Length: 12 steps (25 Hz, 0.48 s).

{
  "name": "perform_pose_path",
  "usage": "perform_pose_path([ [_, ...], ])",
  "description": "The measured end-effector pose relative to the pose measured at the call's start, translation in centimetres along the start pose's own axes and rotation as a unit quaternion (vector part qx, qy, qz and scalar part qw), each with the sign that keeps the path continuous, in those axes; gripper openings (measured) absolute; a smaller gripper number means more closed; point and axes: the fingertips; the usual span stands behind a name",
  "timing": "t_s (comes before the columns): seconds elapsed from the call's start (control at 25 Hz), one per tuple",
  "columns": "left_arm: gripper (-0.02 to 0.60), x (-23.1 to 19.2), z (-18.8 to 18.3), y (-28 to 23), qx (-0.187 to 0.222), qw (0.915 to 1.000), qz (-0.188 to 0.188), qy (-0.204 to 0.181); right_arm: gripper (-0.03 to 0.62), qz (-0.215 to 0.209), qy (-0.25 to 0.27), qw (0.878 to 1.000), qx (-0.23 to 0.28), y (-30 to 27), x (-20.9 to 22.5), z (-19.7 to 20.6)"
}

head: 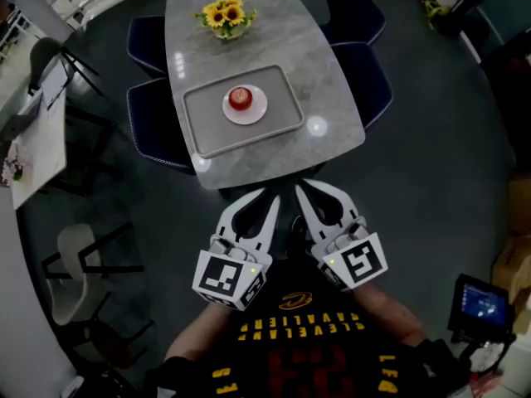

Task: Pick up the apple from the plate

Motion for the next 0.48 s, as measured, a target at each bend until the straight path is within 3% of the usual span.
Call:
perform_pose_path([
  [0.16,0.054,-0.2,-0.9,0.5,0.022,0.9992,-0.033,-0.002,0.005,-0.027,-0.002,1.0,0.004,-0.1,-0.1,-0.1],
  [0.36,0.054,2.2,-2.2,-5.9,0.032,0.9962,-0.081,-0.011,0.005,-0.058,-0.01,0.998,0.009,0.5,7.3,-1.4],
  [0.48,0.054,2.4,-1.7,-6.4,0.042,0.9933,-0.107,-0.014,0.005,-0.071,-0.015,0.997,0.002,0.8,8.7,-0.8],
])
Point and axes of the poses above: the fingertips, and each gripper's own axes: y backward along the fingers, x to its right, z out of its underside, and after that the axes turned 3 degrees about -z, right-handed
